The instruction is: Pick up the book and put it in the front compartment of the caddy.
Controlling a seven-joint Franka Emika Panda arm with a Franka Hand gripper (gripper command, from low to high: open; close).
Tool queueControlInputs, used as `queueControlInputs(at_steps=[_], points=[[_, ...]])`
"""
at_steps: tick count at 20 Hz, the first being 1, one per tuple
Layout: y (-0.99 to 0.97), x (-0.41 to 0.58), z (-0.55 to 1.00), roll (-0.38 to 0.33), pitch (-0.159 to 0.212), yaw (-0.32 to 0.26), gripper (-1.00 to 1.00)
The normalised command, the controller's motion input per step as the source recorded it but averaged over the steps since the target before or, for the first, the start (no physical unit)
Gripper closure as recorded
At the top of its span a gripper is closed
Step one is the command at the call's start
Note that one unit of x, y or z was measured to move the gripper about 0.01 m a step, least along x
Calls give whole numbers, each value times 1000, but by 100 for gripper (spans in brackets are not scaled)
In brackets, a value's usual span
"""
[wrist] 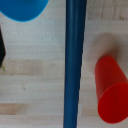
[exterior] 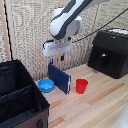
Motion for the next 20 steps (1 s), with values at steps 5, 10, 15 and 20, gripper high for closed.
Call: queueControlInputs(at_steps=[5, 10, 15, 20], points=[[-113, 111, -266, -14, 86, 67, -100], [-15, -42, -230, -34, 67, -39, -100], [49, 109, -155, -32, 12, -76, -100], [1, 224, -151, -8, -11, -16, 100]])
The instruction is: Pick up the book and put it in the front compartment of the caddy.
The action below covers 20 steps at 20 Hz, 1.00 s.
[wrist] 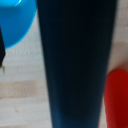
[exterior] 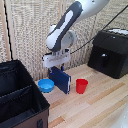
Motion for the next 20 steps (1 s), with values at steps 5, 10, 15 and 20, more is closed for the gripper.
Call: queueControlInputs(at_steps=[5, 10, 15, 20], points=[[-19, 100, -129, 0, -59, -2, 100], [0, 218, -93, -7, 3, 42, 100], [0, -13, 40, -35, 14, -30, 100], [-161, -43, 537, -120, 51, -144, 100]])
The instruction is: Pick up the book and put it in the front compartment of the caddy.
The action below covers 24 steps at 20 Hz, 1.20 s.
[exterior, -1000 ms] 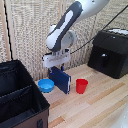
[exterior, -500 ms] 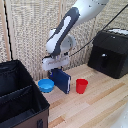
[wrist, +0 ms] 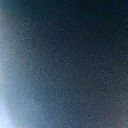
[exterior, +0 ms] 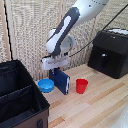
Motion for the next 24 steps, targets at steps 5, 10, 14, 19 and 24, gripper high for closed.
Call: queueControlInputs(at_steps=[5, 10, 14, 19, 24], points=[[-189, -11, 980, -29, 43, -82, 100], [-75, 2, 1000, 6, 13, -79, 100], [-13, -21, 990, 42, 0, -147, 100], [6, -122, 719, 95, -20, -280, 100], [0, -59, 585, 89, -7, -316, 100]])
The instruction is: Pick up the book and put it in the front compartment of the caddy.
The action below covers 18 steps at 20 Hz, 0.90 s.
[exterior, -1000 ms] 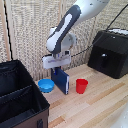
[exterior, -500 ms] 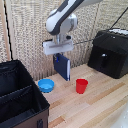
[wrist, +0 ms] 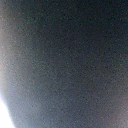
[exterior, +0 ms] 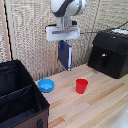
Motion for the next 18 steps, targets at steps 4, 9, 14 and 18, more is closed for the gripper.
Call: queueControlInputs(at_steps=[4, 9, 14, 18], points=[[89, -48, 440, 123, 0, -276, 100], [167, -63, 371, 111, 0, -253, 100], [443, -174, 339, 23, -2, -188, 100], [514, -226, 347, 4, -3, -159, 100]])
